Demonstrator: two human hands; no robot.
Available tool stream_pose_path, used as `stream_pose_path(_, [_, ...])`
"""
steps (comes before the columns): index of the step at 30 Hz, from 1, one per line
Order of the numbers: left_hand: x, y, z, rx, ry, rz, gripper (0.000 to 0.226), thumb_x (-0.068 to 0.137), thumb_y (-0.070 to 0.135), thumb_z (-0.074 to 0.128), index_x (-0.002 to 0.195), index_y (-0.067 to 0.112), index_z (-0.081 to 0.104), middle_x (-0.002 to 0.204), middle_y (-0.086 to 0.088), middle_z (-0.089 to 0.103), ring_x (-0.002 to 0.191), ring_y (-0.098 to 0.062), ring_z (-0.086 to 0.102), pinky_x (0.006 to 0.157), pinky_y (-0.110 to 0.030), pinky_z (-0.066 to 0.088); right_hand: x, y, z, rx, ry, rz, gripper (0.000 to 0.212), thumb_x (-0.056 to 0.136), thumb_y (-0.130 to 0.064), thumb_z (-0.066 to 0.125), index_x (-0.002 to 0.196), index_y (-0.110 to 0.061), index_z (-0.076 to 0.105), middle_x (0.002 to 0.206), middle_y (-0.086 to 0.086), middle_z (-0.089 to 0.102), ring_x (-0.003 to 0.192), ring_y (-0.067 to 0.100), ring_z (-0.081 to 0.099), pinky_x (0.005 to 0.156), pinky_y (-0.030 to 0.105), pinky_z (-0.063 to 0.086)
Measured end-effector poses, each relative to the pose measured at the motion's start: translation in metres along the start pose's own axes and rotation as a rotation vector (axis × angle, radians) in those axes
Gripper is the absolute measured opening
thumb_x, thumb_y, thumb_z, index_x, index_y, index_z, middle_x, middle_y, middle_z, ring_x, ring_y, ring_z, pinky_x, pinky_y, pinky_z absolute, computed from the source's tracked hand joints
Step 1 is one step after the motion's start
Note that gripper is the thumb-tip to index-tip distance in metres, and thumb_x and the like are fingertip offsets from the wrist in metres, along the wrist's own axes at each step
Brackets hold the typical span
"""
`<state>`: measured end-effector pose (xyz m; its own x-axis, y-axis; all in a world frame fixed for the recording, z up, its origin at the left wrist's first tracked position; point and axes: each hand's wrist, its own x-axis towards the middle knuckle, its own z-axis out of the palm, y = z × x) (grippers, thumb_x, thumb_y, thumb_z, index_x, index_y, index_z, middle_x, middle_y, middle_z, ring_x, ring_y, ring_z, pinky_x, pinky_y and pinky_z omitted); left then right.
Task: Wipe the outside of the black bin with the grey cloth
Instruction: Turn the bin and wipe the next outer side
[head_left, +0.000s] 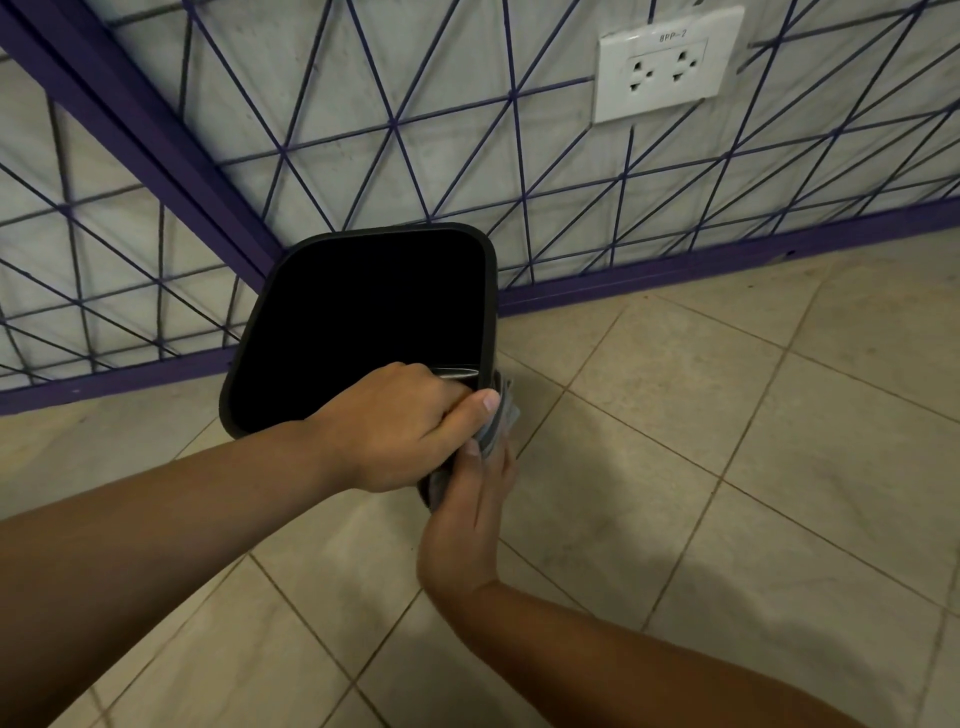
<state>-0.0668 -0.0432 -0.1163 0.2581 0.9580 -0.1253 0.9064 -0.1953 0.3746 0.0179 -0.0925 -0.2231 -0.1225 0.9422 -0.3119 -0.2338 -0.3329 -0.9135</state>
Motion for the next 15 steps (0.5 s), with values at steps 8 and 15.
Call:
stream_pose_path(8, [0.001,0.0,-0.001,0.019,-0.007,0.013,0.047,0.099,0.053,0.025,0.06,0.033,0.042,0.05,0.009,0.044,0.05,-0.008,0.049,0.053,-0.02,0.029,-0.002,-0.004,0.0,0.002,0.007,-0.069,0.078,0.093,-0.065,0.035,0.162,-0.03,0.033,0.162,-0.006,0.033,0.154,0.016,0.035,0.126,0.048,0.034])
stream_pose_path(15, [0.0,0.004,-0.004,0.06,-0.017,-0.014,0.053,0.101,0.055,0.026,0.058,0.027,0.04,0.051,0.002,0.042,0.047,-0.013,0.044,0.053,-0.027,0.028,0.001,0.014,-0.025,-0.162,-0.042,0.089,0.068,0.102,-0.057,0.034,0.157,-0.019,0.037,0.148,0.001,0.038,0.133,0.014,0.047,0.125,0.039,0.036])
